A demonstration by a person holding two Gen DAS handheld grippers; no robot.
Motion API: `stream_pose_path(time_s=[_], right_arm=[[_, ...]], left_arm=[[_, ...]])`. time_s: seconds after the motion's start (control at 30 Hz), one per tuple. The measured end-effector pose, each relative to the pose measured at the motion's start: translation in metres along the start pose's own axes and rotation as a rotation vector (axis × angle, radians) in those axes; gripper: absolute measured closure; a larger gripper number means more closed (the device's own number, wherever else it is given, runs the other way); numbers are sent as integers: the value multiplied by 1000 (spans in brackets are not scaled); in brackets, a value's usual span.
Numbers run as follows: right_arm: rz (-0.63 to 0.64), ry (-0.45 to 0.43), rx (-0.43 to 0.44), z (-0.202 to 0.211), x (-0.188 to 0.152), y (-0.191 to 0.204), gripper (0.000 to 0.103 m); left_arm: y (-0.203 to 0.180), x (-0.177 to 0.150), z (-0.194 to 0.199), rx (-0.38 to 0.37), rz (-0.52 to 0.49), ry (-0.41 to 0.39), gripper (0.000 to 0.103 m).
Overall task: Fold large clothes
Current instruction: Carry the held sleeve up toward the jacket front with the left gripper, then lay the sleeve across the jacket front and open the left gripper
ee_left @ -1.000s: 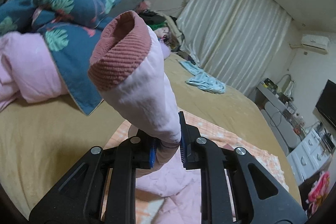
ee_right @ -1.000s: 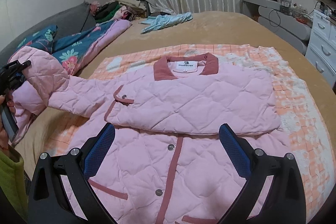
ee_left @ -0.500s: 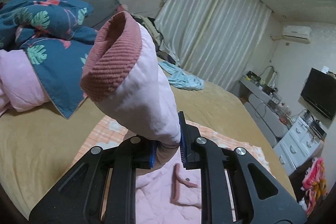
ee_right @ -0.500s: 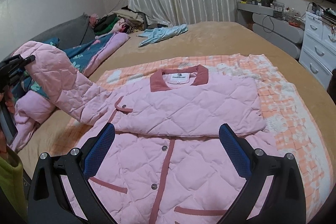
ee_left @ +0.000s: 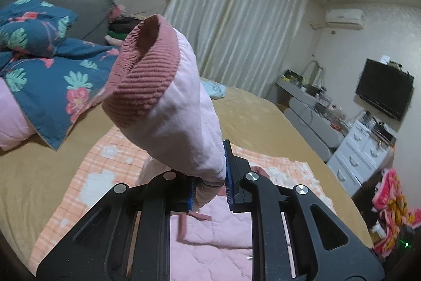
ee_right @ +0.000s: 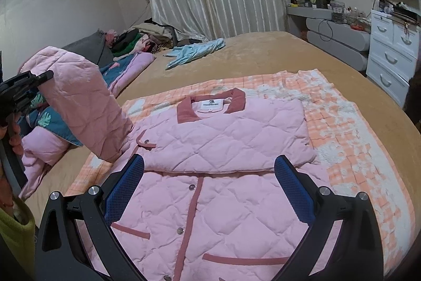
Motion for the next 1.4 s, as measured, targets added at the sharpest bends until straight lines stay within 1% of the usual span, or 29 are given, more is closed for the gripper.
stream_pose_path(time_s=[0.3,0.43,0.57,0.67,1.1,1.4], right_arm=[[-28,1,-14,2,-4,-18,4],[-43,4,-22,-1,-5,-24,4],[-59,9,-28,-3,-9,-31,4],[-68,12,-37,-4,-12,-37,4],[-161,19,-97,-9,-24,-77,4],[-209,34,-146,-14,-34,-106,4]], left_arm=[[-41,-32,-18,-75,-68,63,93],[-62,-50,-23,-143,-139,76,93],[-78,-71,-32,-180,-160,121,93],[-86,-82,-38,-194,-169,146,93],[-118,-140,-63,-236,-276,261,92],[-138,-203,-80,-257,-381,374,88]])
Point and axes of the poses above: each gripper's, at about its wrist camera, not at the fingertips, and z roughly against the way its jaws point, y to its left, x to its top, the point moved 6 cm from there along -z, roughly the way its jaws point, and after that the axes turned 11 degrees about -y, right-handed, at the moved point
